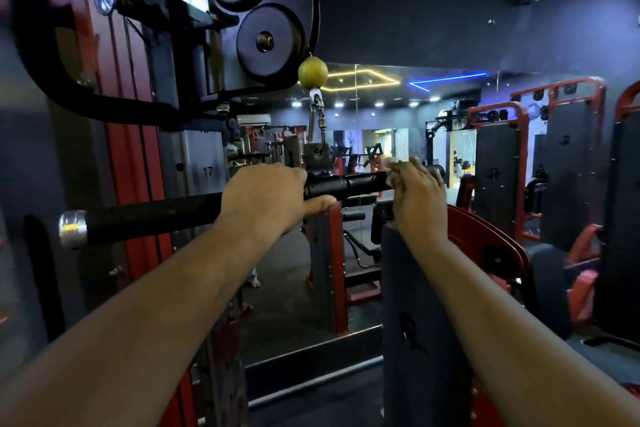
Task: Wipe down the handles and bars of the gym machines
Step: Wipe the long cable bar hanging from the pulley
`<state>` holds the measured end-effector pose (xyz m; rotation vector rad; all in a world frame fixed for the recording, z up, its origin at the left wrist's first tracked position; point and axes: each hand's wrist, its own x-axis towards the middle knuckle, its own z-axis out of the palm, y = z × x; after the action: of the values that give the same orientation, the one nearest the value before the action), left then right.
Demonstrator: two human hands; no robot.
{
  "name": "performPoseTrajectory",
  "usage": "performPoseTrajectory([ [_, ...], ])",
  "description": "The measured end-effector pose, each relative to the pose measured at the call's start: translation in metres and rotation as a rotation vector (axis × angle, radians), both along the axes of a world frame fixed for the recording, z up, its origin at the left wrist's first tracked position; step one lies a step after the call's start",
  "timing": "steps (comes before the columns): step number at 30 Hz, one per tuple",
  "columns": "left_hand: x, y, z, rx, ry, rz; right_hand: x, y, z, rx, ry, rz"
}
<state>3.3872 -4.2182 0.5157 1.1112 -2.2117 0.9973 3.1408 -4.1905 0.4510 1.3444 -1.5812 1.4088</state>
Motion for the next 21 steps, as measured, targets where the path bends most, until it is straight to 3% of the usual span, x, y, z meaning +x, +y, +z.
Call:
performPoseTrajectory([
  [6, -0.006, -0.004, 0.0, 0.014, 0.001, 0.031, 0.054, 0.003, -0.006, 0.004, 0.116, 0.256],
  [9, -0.004, -0.007, -0.001, 0.008, -0.005, 0.019, 0.034, 0.001, -0.004, 0.019, 0.186, 0.111],
  [13, -0.002, -0.005, 0.003, 0.035, -0.029, 0.018, -0.019, -0.002, 0.0, 0.03, -0.03, -0.043],
  [15, -0.003, -0.005, 0.004, 0.045, -0.044, 0.025, -0.016, -0.005, 0.0, 0.007, -0.038, 0.005],
  [19, -0.007, -0.009, 0.003, 0.024, -0.044, 0.04, 0.044, 0.0, -0.005, 0.009, 0.116, 0.194],
  [21, -0.006, -0.009, 0.002, 0.024, -0.024, 0.035, 0.048, -0.001, -0.007, 0.0, 0.184, 0.185],
])
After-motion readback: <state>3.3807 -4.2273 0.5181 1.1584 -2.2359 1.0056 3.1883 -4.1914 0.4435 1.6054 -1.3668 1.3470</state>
